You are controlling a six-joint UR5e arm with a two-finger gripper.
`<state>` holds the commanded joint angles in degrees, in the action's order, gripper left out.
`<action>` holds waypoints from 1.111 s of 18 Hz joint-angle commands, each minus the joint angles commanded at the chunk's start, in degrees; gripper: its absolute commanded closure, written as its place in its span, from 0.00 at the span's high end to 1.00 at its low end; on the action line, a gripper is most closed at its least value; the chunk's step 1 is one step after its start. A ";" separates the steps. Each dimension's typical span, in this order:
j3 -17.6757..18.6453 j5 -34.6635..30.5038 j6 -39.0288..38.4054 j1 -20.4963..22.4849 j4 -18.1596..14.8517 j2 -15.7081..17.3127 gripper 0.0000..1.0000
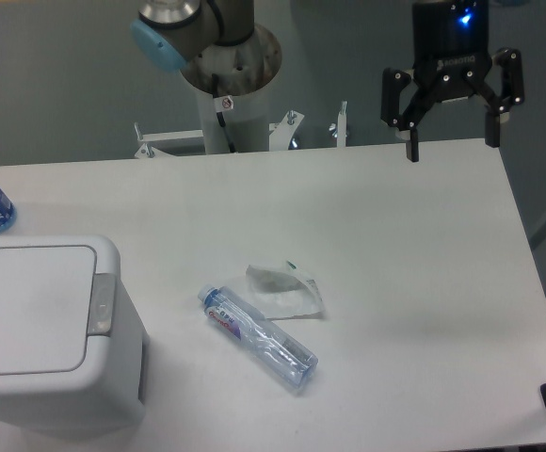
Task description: Open the trash can
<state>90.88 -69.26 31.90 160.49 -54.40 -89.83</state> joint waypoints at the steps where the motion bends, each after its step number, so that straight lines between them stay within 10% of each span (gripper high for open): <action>1: 0.00 -0.70 0.00 -0.17 0.09 0.35 1.00; 9: 1.40 -2.11 -0.70 -1.58 0.00 1.05 1.00; 20: 1.93 -2.99 -8.96 -14.58 -0.26 -0.35 1.00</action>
<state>92.81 -72.25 22.94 145.91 -54.67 -90.17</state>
